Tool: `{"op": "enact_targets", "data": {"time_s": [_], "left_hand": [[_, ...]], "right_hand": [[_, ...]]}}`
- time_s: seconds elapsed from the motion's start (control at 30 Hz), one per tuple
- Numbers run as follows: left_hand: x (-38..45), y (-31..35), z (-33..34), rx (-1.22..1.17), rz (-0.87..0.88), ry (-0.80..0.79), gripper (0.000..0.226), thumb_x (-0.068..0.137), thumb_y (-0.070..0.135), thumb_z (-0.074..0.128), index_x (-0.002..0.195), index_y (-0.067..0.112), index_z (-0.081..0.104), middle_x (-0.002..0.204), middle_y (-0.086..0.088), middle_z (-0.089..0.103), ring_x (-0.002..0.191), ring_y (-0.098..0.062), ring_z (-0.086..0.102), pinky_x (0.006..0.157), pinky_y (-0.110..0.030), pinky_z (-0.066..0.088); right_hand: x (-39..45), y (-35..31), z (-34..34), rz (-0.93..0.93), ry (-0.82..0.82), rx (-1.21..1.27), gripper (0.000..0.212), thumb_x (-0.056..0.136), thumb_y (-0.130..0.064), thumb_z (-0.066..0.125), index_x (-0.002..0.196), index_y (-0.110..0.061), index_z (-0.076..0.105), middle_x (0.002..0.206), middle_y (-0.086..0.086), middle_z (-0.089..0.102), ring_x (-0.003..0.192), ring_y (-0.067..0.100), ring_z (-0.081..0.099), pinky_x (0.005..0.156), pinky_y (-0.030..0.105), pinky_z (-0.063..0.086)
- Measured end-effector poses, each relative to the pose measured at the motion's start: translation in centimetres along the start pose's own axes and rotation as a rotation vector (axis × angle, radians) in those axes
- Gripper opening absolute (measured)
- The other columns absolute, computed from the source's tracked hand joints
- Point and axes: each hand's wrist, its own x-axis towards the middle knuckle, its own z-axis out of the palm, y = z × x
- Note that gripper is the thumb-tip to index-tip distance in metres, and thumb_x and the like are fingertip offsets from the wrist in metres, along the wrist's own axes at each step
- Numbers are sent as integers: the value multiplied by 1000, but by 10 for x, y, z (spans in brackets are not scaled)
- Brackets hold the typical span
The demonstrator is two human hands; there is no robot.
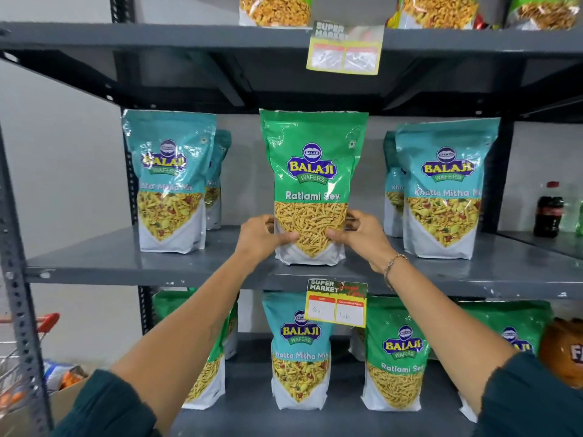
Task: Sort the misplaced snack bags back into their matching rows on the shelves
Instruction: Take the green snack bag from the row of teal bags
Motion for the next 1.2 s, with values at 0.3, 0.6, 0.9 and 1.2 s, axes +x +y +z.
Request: {"op": "enact_targets", "data": {"time_s": [0.3,0.6,0.9,1.2], "left_hand": [[-106,35,-50,-17,77,-38,58,62,37,80,113,15,64,121,-7,66,107,-18,61,101,-38,45],[-203,-1,-56,-13,25,-80,52,63,30,82,111,16,64,112,0,70,94,-5,62,86,-16,44],[-257,-99,-37,22,-249,-104,68,63,11,82,123,3,51,108,1,57,101,-14,56,86,-21,41],[-232,-217,-28,212,-504,-136,63,58,29,84,105,7,48,79,-6,57,77,-20,52,70,-31,45]], "right_hand": [[-109,-63,-5,-68,10,-83,45,62,-27,83,99,-25,59,101,-3,70,94,11,64,87,32,51],[-212,-42,19,-65,-46,-166,45,63,-29,83,100,-22,60,85,-16,68,71,-9,64,68,7,48],[-258,63,91,108,-89,-145,60,61,-24,85,112,-14,55,91,-8,65,83,6,64,73,9,47],[-228,162,180,308,-255,-118,62,65,-20,83,116,-8,50,100,8,70,84,18,65,82,35,57]]}}
